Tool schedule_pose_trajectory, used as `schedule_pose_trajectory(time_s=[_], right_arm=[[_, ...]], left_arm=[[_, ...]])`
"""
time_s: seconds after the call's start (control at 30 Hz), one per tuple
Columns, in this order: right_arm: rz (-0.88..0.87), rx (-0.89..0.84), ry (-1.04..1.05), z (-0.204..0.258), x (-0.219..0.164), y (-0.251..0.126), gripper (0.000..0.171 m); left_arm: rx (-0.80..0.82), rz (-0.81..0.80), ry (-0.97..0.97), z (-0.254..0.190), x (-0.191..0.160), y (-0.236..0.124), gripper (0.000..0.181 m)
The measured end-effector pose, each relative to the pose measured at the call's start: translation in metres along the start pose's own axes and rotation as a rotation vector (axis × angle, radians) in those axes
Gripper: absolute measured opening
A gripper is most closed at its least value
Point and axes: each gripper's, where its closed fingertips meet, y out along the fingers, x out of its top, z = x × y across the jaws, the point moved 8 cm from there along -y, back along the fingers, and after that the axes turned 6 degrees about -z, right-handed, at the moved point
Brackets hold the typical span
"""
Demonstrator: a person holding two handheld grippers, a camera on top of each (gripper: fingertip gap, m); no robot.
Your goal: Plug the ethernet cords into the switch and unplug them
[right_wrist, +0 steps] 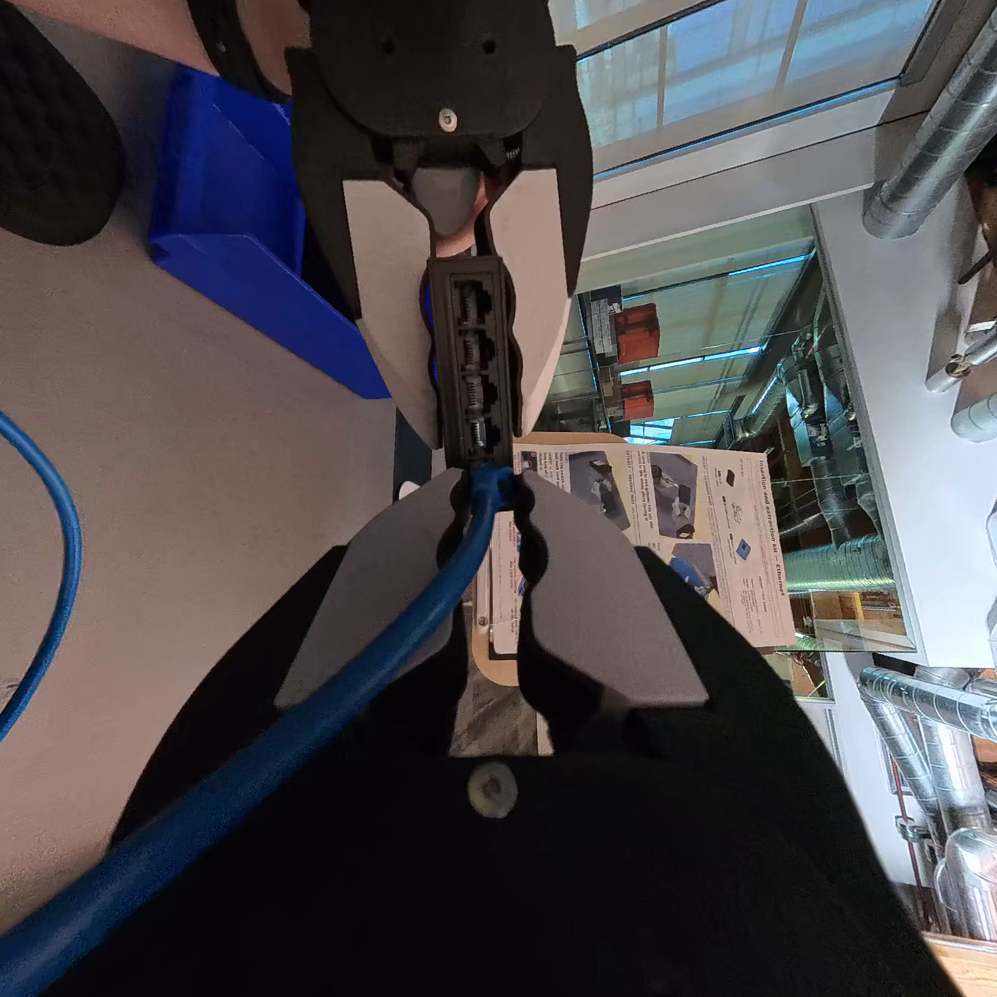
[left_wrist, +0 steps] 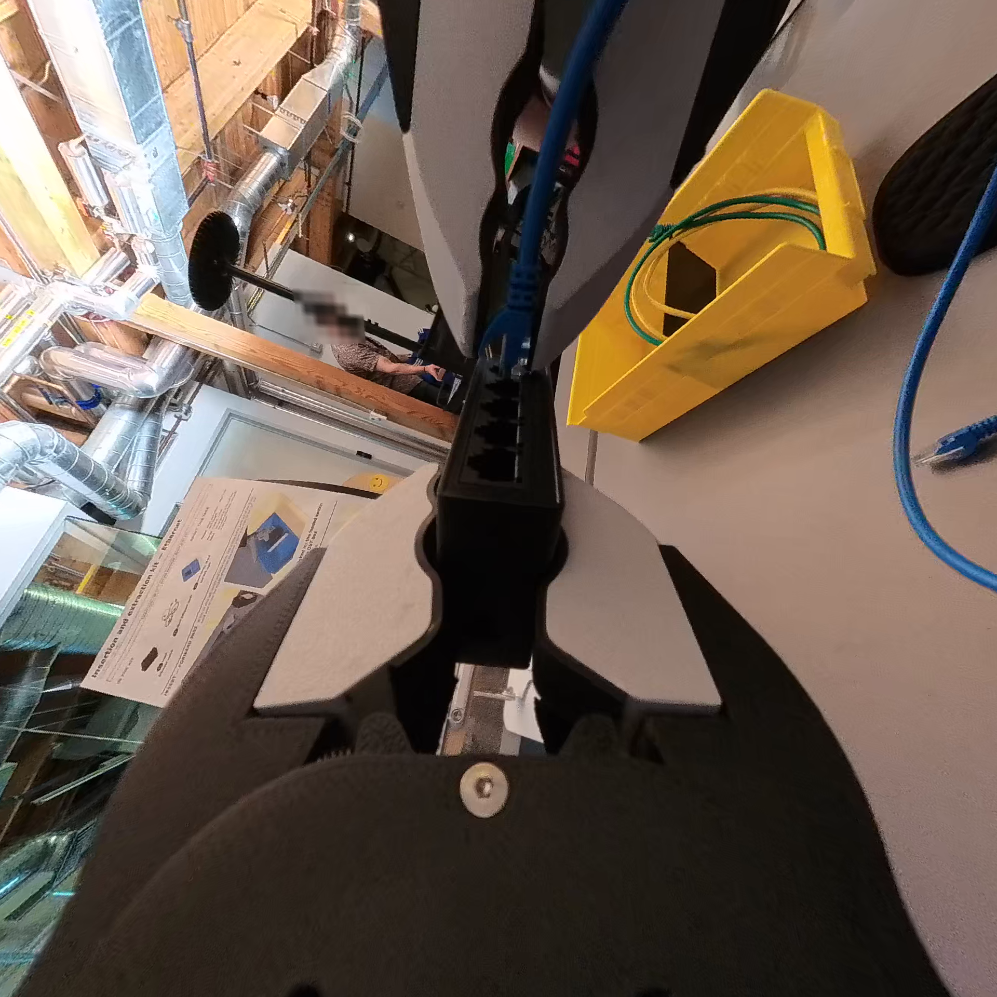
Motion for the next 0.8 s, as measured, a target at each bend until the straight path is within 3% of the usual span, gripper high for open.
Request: schedule_pose_trajectory(time_s=[0.2,0.47,0.8], right_arm=[[0.002,-0.027,0.003,0.002,0.003,-0.003,0.015],[0.050,-0.019,-0.049,0.005,0.000,-0.007,0.014],[0.144,0.193,0.020,-0.009,-0.004,-0.005,0.014]], left_arm=[[0.012,-0.030,-0.047,-0.001,-0.002,0.002,0.033],[0.110,0.004,0.089,-0.005,0.001,0.012,0.036],[0.019,0.057,-0.034,-0.001,-0.003,0.020,0.037]])
